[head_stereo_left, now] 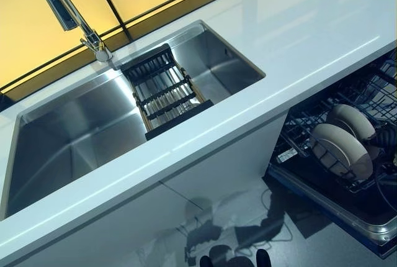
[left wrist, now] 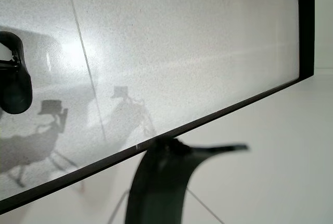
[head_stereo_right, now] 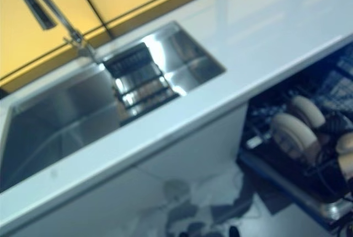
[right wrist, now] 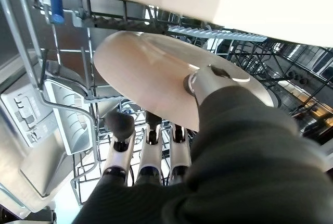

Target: Take plates into dishwasher

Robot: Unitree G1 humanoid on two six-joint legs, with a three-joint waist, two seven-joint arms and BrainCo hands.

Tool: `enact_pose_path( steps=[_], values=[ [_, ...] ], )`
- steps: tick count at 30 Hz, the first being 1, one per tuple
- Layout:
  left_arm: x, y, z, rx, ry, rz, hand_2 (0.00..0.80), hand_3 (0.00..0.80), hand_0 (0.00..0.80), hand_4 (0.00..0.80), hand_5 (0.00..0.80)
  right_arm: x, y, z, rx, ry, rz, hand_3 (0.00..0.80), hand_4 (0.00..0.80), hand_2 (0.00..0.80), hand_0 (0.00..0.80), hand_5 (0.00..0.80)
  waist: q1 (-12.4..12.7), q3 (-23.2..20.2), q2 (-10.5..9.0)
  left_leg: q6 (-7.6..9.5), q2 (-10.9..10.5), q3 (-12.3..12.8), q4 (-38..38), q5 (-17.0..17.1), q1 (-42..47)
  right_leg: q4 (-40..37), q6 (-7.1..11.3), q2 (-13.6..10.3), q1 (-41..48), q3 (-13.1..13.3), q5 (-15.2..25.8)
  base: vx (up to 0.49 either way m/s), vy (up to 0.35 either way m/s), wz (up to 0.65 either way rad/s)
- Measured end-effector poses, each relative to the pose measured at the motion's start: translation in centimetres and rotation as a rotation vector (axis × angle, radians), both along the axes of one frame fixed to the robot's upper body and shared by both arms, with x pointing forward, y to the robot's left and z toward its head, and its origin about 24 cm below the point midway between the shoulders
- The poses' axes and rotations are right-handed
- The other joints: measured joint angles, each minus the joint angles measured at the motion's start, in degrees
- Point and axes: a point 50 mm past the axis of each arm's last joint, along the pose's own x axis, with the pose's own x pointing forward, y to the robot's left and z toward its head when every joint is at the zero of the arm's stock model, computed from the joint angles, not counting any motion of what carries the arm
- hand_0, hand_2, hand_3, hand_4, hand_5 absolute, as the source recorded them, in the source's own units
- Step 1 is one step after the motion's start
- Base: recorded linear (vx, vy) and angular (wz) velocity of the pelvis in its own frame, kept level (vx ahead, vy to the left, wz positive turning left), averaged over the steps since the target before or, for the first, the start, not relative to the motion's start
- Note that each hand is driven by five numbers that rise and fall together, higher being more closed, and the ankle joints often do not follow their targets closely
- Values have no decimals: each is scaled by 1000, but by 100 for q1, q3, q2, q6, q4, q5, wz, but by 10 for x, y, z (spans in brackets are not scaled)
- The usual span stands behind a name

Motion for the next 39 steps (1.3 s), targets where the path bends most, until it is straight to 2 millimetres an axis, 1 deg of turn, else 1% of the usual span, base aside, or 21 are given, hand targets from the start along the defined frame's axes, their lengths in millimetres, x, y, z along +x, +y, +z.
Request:
enact_pose_path(
  steps=[3,4,5,7,14,18,21,22,25,27,28,32,34,36,39],
  values=[
    [0,0,0,1,1,-1,0,0,0,0,0,-5,-7,-18,-1,97,-46,0,0,0,0,0,25,0,0,-3,2,-31,0,18,-11,0,-5,0,4,-31,3,20,9,5],
    [0,0,0,1,2,-2,0,0,0,0,0,-6,-8,-21,1,106,-51,0,0,0,0,0,28,0,0,-3,2,-33,0,19,-11,0,-5,0,4,-32,3,0,0,0],
    [0,0,0,2,2,-3,0,0,0,0,0,-9,-9,-28,4,131,-62,0,0,0,0,0,24,0,0,-3,0,-37,0,19,-11,3,-5,-1,5,-37,4,0,0,0],
    [0,0,0,2,1,-3,0,0,0,0,0,-9,-9,-30,8,137,-64,0,0,0,0,0,-1,0,0,-2,0,-39,-1,19,-11,3,-5,0,7,-37,4,16,7,0],
    [0,0,0,1,2,-4,0,0,0,0,0,-9,-10,-30,7,135,-69,0,0,0,0,0,-31,3,-6,-1,13,-39,-1,21,6,0,-37,15,29,-37,27,14,5,0],
    [0,0,0,2,2,-6,0,0,0,0,0,-11,-12,-24,-6,129,-74,0,0,0,0,0,-29,16,-39,-1,11,-36,-1,21,46,4,-37,18,64,-30,31,25,5,0],
    [0,0,0,3,2,-7,0,0,0,0,0,-15,-17,-17,-22,119,-90,0,0,0,0,0,-37,37,-106,-1,16,-35,-2,20,94,1,-34,24,109,-26,29,12,1,-1],
    [0,0,0,3,2,-7,0,0,0,0,0,-18,-20,-11,-22,100,-101,0,0,0,0,0,-41,54,-186,-1,26,-27,-2,20,97,-3,-24,42,108,-13,30,37,-3,-4],
    [-1,0,-1,8,6,-10,0,0,0,0,0,-23,-25,-2,-35,84,-120,0,0,0,0,0,-39,51,-346,0,37,-5,-4,20,154,-23,-35,69,153,20,54,35,-12,-6],
    [-1,0,-1,15,8,-19,0,0,0,0,0,-25,-28,2,-44,80,-127,0,0,0,0,0,-42,38,-425,-1,40,3,-5,19,204,-24,-32,73,199,26,52,11,-4,-2],
    [-1,0,-1,19,7,-25,0,0,0,0,0,-28,-30,7,-57,76,-137,0,0,0,0,0,-47,12,-517,-1,49,11,-5,18,215,-24,-32,81,210,27,52,0,0,0],
    [-5,2,-3,29,26,-26,0,0,0,0,0,-32,-35,15,-73,65,-152,0,0,0,0,0,-37,-70,-699,-7,66,20,-6,12,278,-24,-37,100,271,44,57,0,0,0],
    [-6,3,-3,30,30,-25,0,0,0,0,0,-34,-36,17,-77,64,-157,0,0,0,0,0,-36,-100,-729,-11,69,21,-6,8,282,-24,-37,102,274,47,58,0,0,0],
    [-9,4,-4,34,43,-21,0,0,0,0,0,-37,-39,23,-86,58,-171,0,0,0,0,0,-38,-163,-811,-11,73,22,-6,8,285,-24,-48,108,275,54,68,0,0,0],
    [-11,5,-5,36,50,-19,0,0,0,0,0,-41,-43,24,-64,48,-180,0,0,0,0,0,-38,-278,-899,-11,74,26,-6,8,312,-24,-49,112,298,65,69,10,-2,-1]
  ],
)
